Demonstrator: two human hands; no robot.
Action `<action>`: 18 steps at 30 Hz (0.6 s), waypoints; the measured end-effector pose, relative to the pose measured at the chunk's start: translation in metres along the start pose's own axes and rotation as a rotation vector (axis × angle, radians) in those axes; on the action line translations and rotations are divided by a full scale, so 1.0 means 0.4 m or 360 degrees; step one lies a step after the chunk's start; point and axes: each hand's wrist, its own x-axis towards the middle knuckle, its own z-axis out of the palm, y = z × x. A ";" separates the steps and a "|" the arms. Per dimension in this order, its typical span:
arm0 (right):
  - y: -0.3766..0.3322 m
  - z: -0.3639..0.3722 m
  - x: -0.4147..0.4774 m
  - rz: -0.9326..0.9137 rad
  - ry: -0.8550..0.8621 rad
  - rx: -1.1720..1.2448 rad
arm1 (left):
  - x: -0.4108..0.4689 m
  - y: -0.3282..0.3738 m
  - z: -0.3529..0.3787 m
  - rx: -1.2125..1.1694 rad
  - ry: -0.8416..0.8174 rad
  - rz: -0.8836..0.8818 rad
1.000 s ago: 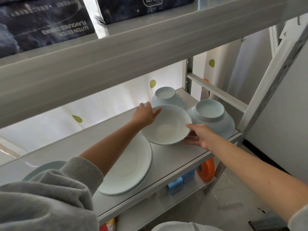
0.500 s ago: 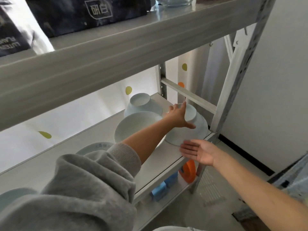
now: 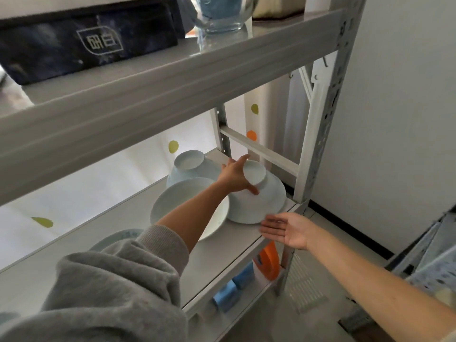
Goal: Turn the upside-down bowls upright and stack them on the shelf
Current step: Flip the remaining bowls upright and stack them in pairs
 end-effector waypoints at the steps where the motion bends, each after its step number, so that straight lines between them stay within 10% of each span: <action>1: -0.004 0.000 -0.001 -0.0002 -0.0001 -0.0005 | -0.002 -0.006 -0.009 -0.0080 0.0017 -0.0013; 8: -0.074 0.038 -0.010 -0.0109 0.0009 -0.0058 | -0.008 -0.042 -0.069 -0.0749 0.0130 -0.0047; 18: -0.120 0.105 -0.007 -0.0180 -0.0091 0.0028 | -0.006 -0.056 -0.081 -0.0569 0.0049 -0.0073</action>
